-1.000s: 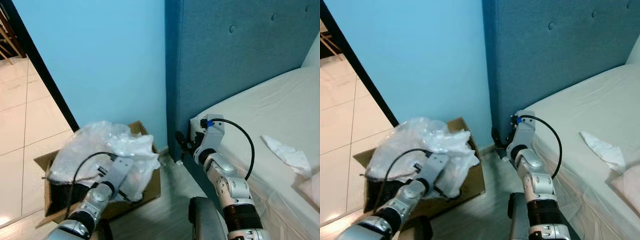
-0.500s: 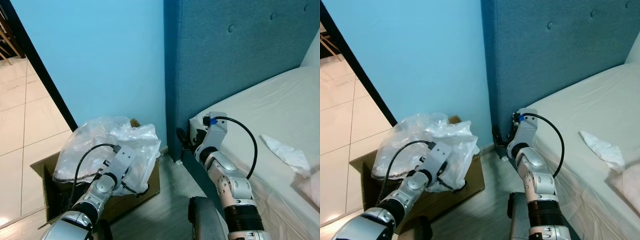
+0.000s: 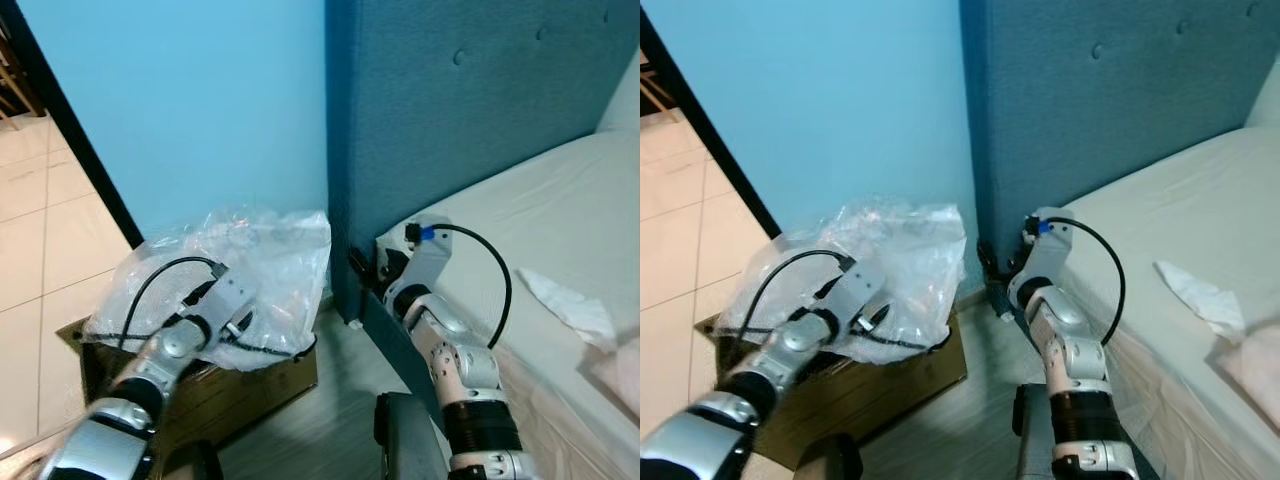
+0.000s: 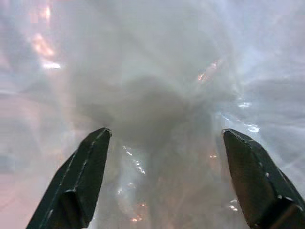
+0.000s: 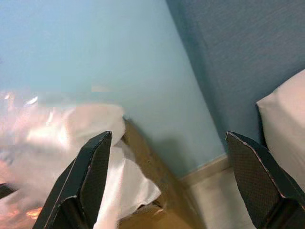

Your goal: Clean up the room

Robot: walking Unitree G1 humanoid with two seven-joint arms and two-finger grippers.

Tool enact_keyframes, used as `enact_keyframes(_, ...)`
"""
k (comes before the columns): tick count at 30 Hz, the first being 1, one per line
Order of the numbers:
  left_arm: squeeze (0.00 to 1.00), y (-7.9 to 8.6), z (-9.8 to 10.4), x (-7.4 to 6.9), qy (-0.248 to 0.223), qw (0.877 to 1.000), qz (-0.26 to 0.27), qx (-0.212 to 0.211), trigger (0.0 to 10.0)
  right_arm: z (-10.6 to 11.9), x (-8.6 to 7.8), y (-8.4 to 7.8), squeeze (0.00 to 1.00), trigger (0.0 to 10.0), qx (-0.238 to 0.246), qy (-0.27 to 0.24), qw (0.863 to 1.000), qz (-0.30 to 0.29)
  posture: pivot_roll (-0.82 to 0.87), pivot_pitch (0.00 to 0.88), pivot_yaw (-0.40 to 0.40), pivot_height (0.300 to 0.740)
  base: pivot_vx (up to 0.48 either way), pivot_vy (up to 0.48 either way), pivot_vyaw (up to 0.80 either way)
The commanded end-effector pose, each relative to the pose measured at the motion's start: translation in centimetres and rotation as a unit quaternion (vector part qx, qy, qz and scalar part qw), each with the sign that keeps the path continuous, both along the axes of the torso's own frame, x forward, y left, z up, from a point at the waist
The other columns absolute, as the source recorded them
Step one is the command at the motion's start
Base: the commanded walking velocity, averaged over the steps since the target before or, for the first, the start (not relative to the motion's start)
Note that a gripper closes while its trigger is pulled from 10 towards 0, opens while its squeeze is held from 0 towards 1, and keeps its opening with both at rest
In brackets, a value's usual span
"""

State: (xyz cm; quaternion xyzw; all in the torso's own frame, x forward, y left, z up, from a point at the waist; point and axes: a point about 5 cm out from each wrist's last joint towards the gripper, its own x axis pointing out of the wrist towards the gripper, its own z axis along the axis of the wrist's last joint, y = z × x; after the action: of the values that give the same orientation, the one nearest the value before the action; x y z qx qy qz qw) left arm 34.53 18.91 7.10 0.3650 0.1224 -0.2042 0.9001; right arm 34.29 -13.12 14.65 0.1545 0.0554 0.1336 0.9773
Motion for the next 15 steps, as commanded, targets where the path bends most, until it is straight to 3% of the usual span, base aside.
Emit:
enact_keyframes(1,1.00,1.3,-0.6,-0.7,0.031,0.999,-0.011,0.028,10.0,-0.3,0.1,0.5,0.00,10.0,0.009,0.006,1.000,0.011,-0.09,0.076,0.052,0.468,0.000,0.000,0.00)
enact_keyframes(5,1.00,2.3,-1.0,-1.3,0.067,0.997,-0.028,0.030,10.0,-0.5,0.2,0.4,0.00,10.0,0.013,0.009,1.000,0.013,-0.09,0.070,0.051,0.468,0.000,0.000,0.00)
enact_keyframes(6,0.23,3.5,-1.4,-1.9,0.093,0.994,-0.028,0.047,10.0,-0.7,0.2,0.3,0.00,10.0,0.014,0.014,1.000,0.012,-0.08,0.059,0.045,0.468,0.000,0.000,0.00)
enact_keyframes(7,0.00,4.6,-1.7,-2.4,0.111,0.992,-0.021,0.063,10.0,-1.0,0.2,0.2,0.00,10.0,0.014,0.018,1.000,0.011,-0.07,0.055,0.043,0.468,0.000,0.000,0.00)
enact_keyframes(8,0.00,4.6,-1.7,-2.4,0.111,0.992,-0.021,0.063,10.0,-1.0,0.2,0.2,0.00,10.0,0.014,0.018,1.000,0.011,-0.07,0.055,0.043,0.468,0.000,0.000,0.00)
enact_keyframes(10,0.00,6.5,-1.8,-3.1,0.131,0.988,-0.005,0.082,10.0,-1.4,0.3,0.0,0.00,10.0,0.013,0.023,1.000,0.011,-0.07,0.051,0.040,0.468,0.000,0.000,0.00)
enact_keyframes(15,0.00,8.4,-0.6,-3.2,0.121,0.989,0.015,0.080,10.0,-1.5,0.4,0.0,0.00,10.0,0.014,0.026,0.999,0.013,-0.07,0.042,0.030,0.468,0.000,0.000,0.00)
